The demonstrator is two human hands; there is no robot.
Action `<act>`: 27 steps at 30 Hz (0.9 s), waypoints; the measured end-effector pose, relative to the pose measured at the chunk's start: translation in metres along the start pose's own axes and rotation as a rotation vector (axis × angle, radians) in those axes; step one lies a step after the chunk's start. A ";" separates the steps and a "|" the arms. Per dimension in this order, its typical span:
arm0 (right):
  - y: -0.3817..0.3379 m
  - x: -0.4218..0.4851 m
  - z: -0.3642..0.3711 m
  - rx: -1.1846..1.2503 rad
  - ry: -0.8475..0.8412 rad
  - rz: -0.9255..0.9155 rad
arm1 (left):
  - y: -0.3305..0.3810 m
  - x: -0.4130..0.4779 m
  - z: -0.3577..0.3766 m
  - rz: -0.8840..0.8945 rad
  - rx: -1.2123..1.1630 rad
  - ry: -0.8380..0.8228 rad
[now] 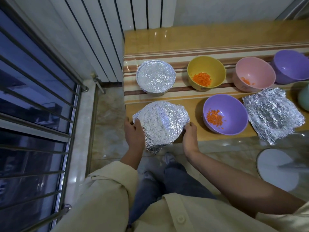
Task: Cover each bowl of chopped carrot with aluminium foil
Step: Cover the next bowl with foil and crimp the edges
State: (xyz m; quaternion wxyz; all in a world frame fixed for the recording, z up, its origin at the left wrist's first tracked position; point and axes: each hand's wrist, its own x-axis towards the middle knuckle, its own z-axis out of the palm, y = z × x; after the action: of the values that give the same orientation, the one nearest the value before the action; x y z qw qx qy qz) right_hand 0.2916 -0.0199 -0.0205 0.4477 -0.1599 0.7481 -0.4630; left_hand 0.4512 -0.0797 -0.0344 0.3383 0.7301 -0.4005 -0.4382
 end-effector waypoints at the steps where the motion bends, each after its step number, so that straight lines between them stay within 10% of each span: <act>1: -0.005 -0.001 -0.002 -0.037 0.030 -0.043 | 0.002 0.000 -0.001 0.034 0.056 0.060; 5: -0.016 -0.001 -0.006 -0.240 0.027 -0.381 | 0.015 -0.013 0.004 0.281 0.328 0.269; 11: -0.033 0.036 -0.005 -0.719 -0.094 -0.839 | 0.020 -0.032 0.038 0.681 0.700 0.051; 19: -0.030 0.051 0.018 -1.252 -0.272 -0.987 | -0.005 -0.010 0.049 0.625 0.966 -0.006; 27: -0.019 0.053 0.019 -1.099 -0.288 -0.894 | 0.004 -0.004 0.035 0.506 0.596 0.001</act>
State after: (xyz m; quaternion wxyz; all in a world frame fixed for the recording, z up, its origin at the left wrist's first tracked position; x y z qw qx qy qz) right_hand 0.2749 -0.0752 -0.0354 0.1644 -0.7120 0.6695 -0.1331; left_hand 0.4170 -0.0832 -0.0435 0.2090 0.6748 -0.6773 -0.2052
